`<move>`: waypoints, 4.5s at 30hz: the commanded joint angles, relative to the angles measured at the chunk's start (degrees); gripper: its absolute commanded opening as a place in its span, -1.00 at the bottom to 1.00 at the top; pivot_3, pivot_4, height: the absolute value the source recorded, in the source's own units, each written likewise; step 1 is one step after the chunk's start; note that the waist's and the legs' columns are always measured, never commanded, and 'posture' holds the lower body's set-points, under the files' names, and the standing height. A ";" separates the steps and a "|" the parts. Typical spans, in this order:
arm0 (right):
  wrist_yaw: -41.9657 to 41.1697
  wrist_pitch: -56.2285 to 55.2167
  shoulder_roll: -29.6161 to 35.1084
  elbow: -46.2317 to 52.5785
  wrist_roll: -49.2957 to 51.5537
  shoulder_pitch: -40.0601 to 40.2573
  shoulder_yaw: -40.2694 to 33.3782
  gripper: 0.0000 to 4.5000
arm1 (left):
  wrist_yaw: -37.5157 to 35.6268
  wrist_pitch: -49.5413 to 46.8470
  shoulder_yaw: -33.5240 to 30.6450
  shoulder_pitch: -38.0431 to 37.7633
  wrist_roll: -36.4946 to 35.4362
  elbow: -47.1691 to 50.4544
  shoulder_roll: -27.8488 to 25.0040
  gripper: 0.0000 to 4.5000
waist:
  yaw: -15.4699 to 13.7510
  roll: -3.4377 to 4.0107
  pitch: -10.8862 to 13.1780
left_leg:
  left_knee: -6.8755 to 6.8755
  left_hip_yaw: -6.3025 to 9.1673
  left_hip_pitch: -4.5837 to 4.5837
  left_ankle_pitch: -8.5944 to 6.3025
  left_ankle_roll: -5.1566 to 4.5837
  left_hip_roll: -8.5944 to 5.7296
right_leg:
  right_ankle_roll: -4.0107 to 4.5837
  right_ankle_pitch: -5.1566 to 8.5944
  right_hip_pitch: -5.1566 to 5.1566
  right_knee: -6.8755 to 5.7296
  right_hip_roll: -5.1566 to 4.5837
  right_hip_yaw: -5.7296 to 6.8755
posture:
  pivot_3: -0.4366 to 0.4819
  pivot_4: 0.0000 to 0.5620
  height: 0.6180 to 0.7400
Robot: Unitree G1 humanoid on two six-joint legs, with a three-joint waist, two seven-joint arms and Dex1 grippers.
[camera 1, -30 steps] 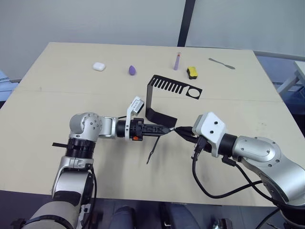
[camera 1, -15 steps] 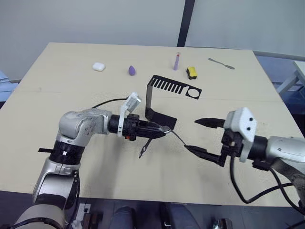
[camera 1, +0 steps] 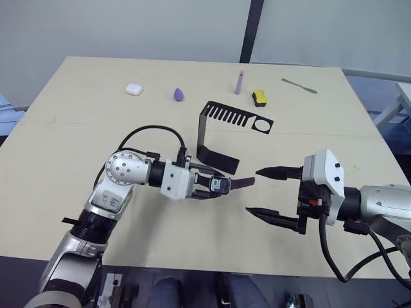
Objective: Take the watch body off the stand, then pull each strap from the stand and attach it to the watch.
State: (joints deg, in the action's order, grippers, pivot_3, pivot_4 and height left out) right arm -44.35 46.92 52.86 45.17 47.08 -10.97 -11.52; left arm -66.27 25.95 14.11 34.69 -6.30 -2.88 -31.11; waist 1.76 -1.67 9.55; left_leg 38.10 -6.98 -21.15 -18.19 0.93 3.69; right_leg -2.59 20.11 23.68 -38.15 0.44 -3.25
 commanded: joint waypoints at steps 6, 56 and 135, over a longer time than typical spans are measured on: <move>-0.14 -3.40 0.55 0.57 -2.21 -0.44 0.97 0.99 | 1.62 11.22 -0.21 1.39 1.07 -5.31 0.71 -0.30 | -0.03 0.00 0.00 | 0.02 0.00 -0.02 -0.02 -0.03 0.01 | -0.04 -0.02 0.00 0.01 0.00 0.00 | -0.05 -0.47 1.00; 16.34 2.84 -14.11 -1.70 -21.49 -8.63 18.27 0.03 | 19.52 -118.16 -18.67 16.54 -42.37 -9.61 10.21 -0.30 | 0.08 -0.01 0.01 | 0.11 0.07 -0.06 0.12 0.22 -0.03 | 0.12 0.13 0.27 -0.53 0.00 0.01 | -0.05 -0.47 1.00; -5.13 -0.82 -0.86 1.05 6.67 4.48 -12.98 0.98 | -0.29 -6.84 0.83 -2.20 -1.43 4.91 -4.70 -0.30 | -0.07 0.00 0.01 | -0.04 0.08 0.09 0.06 0.13 -0.03 | 0.09 0.10 0.00 -0.17 0.02 -0.01 | -0.05 -0.47 1.00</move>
State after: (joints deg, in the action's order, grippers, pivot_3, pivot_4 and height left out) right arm -49.35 47.22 51.36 45.66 51.78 -5.87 -23.05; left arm -67.71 7.11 16.14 32.07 -10.93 3.33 -36.43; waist 1.69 -1.67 9.56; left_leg 38.07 -6.89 -21.08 -18.15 1.01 3.66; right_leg -2.52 20.19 23.66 -38.29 0.46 -3.26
